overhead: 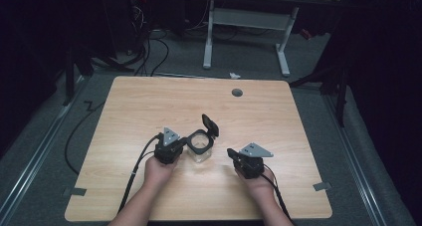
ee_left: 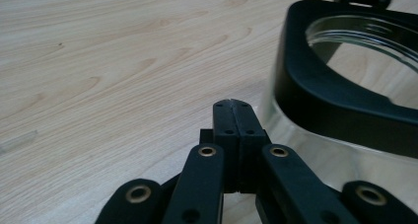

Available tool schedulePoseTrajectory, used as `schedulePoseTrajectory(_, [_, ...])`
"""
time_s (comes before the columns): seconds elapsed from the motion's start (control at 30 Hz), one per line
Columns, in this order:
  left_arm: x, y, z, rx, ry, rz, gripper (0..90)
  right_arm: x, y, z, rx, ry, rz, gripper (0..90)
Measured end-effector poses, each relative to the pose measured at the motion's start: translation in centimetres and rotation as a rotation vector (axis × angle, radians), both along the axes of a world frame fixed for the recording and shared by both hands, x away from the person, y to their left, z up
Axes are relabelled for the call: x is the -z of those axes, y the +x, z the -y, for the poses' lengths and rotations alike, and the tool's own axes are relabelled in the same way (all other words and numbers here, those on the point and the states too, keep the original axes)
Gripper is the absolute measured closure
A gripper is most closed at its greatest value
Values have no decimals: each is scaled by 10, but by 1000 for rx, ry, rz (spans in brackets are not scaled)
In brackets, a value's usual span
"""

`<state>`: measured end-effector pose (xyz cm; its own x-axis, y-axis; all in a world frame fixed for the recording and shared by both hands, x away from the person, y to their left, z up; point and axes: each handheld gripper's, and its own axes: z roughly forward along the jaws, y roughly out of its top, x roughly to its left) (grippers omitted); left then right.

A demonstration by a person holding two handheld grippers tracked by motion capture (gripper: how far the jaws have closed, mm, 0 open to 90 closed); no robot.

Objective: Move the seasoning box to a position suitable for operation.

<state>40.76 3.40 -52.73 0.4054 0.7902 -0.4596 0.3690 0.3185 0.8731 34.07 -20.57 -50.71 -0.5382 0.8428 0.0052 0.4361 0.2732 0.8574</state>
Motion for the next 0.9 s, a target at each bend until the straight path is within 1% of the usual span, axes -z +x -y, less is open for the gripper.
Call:
schedulePoseTrajectory(0.07, [2,-2,1,6,15,-15,900,2,-9,4,-2,5,3,895])
schedulePoseTrajectory(0.13, [1,-6,1,19,25,-16,900,3,-10,5,-2,6,3,894])
schedulePoseTrajectory(0.17, [0,-8,2,23,21,-12,900,4,-12,6,1,5,6,895])
schedulePoseTrajectory(0.33, [-7,-26,11,55,7,-3,900,9,-16,13,19,7,-2,892])
schedulePoseTrajectory(0.37, [-8,-31,13,64,13,-3,900,10,-17,14,22,10,-2,891])
schedulePoseTrajectory(0.47, [-8,-42,21,84,9,-6,900,10,-19,18,36,18,1,885])
schedulePoseTrajectory(0.57, [-8,-52,28,100,24,-3,900,10,-20,21,48,25,-1,885])
schedulePoseTrajectory(0.63, [-7,-56,32,98,19,-9,900,10,-23,25,68,31,-1,891])
schedulePoseTrajectory(0.7, [-7,-56,32,101,17,-11,900,12,-23,26,83,33,-9,895])
schedulePoseTrajectory(0.73, [-7,-57,33,103,20,-13,900,12,-23,26,83,33,-9,895])
schedulePoseTrajectory(0.8, [-7,-57,32,95,22,-11,900,14,-23,28,107,27,-17,899])
schedulePoseTrajectory(0.9, [-9,-55,27,70,6,-8,886,14,-22,28,110,31,-16,900])
